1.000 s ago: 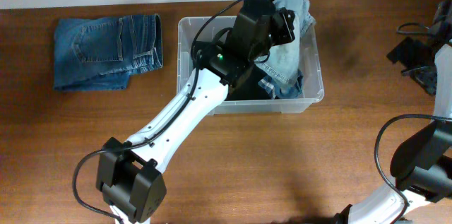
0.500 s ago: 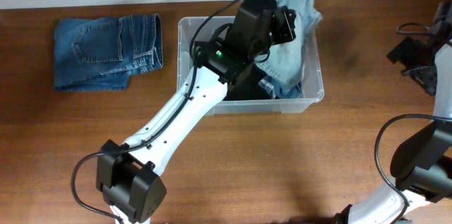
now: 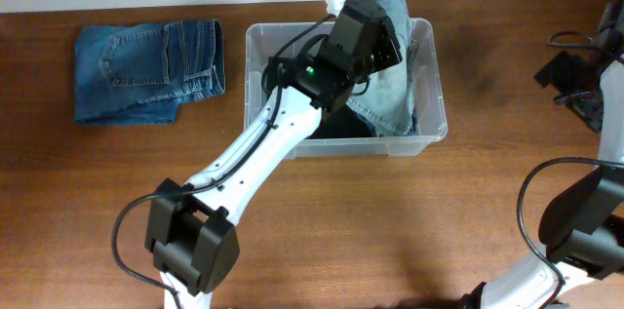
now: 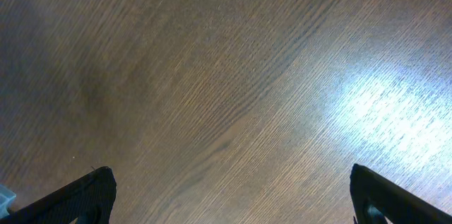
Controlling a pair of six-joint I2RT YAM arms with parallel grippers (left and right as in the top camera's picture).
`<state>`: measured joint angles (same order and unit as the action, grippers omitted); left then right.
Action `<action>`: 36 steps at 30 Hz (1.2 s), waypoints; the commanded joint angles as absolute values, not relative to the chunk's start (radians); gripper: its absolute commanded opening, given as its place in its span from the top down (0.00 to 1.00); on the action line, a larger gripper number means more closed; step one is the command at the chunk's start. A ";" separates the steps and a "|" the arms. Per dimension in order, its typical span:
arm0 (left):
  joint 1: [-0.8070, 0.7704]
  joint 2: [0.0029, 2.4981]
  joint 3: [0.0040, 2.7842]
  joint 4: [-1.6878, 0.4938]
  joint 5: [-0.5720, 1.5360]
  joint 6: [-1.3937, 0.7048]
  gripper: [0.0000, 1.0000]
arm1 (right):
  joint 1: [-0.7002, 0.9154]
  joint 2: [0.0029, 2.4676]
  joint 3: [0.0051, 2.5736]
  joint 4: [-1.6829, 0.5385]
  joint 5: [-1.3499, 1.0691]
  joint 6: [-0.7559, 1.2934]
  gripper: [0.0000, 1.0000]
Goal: Pack container
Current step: 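Lower the light-grey jeans into the container and release it, then press the light-grey jeans flat along the container's left side with the left gripper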
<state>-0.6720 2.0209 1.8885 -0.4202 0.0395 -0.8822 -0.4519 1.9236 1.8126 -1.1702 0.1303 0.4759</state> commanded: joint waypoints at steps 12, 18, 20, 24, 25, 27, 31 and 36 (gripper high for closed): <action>-0.597 2.096 1.912 -0.606 -0.070 -0.904 0.99 | -0.453 1.922 1.807 -1.170 0.142 0.488 0.02; -0.508 2.096 1.912 -0.720 -0.076 -0.894 0.99 | -0.453 1.922 1.807 -1.170 0.142 0.488 0.02; -0.467 2.097 1.912 -0.752 -0.075 -0.828 0.99 | -0.453 1.922 1.807 -1.170 0.142 0.488 0.02; -0.422 2.104 1.912 -0.781 -0.075 -0.701 0.92 | -0.453 1.922 1.807 -1.170 0.142 0.488 0.02; -0.412 2.107 1.912 -0.788 -0.075 -0.672 0.76 | -0.453 1.922 1.807 -1.170 0.142 0.488 0.02; -0.396 2.116 1.912 -0.805 -0.075 -0.626 0.35 | -0.453 1.922 1.807 -1.170 0.142 0.488 0.02; -0.377 2.131 1.912 -0.832 -0.070 -0.580 0.30 | -0.453 1.922 1.807 -1.170 0.142 0.488 0.02; -0.377 2.132 1.912 -0.818 -0.073 -0.520 0.17 | -0.453 1.922 1.807 -1.170 0.142 0.488 0.02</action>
